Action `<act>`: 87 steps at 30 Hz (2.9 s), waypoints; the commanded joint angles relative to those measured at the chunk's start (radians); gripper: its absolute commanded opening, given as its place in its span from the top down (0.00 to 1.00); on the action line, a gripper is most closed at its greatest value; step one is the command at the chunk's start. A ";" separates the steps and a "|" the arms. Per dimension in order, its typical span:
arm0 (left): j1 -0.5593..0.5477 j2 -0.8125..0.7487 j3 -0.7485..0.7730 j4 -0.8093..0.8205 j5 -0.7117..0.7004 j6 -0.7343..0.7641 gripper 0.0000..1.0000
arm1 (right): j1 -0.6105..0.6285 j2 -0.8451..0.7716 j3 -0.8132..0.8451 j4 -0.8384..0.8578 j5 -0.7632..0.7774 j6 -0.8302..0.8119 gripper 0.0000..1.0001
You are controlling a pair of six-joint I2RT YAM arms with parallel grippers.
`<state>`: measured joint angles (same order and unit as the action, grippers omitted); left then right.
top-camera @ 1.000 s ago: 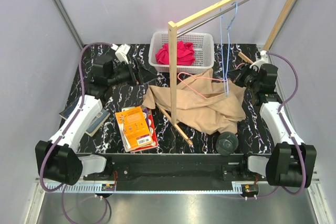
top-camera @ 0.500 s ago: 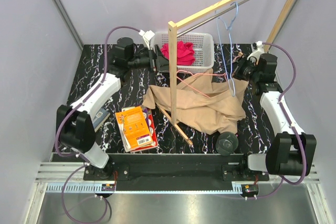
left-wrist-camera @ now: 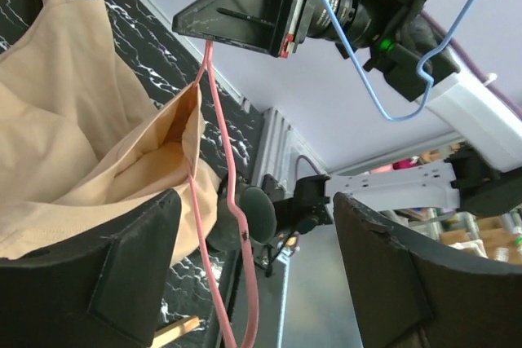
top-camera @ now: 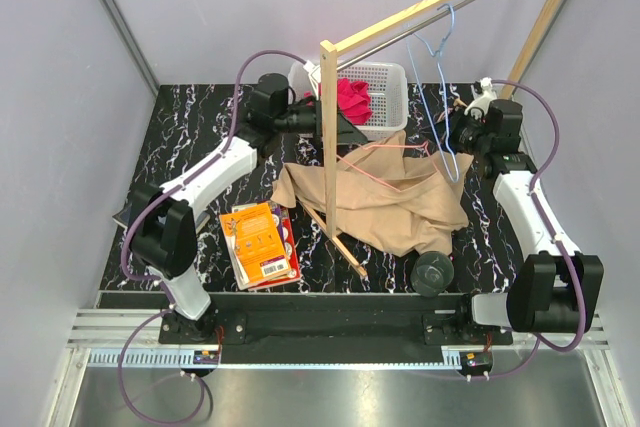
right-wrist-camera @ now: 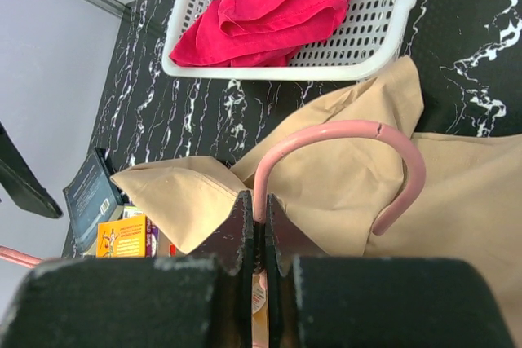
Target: Remove the t-shirt from the hanger
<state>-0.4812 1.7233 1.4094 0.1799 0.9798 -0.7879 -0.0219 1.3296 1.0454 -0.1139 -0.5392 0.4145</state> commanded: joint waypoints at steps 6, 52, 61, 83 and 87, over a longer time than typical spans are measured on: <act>-0.045 -0.025 0.092 -0.267 -0.153 0.297 0.35 | 0.016 -0.001 0.059 0.008 0.007 0.006 1.00; 0.507 -0.576 -0.141 -0.461 -0.146 0.219 1.00 | -0.038 -0.127 -0.054 -0.089 0.200 0.089 0.17; 0.486 -0.372 -0.273 0.301 0.094 -0.370 1.00 | -0.162 -0.043 -0.050 0.025 -0.119 0.242 0.17; 0.256 -0.104 -0.339 0.713 0.031 -0.633 1.00 | -0.164 -0.098 -0.200 0.336 -0.219 0.443 0.55; 0.239 -0.074 -0.323 0.609 0.013 -0.554 1.00 | -0.164 -0.180 -0.217 0.306 -0.157 0.434 0.89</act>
<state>-0.2264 1.6222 1.0508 0.8124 1.0077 -1.4097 -0.1867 1.2430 0.8318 0.1608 -0.7368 0.8497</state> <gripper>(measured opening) 0.036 0.234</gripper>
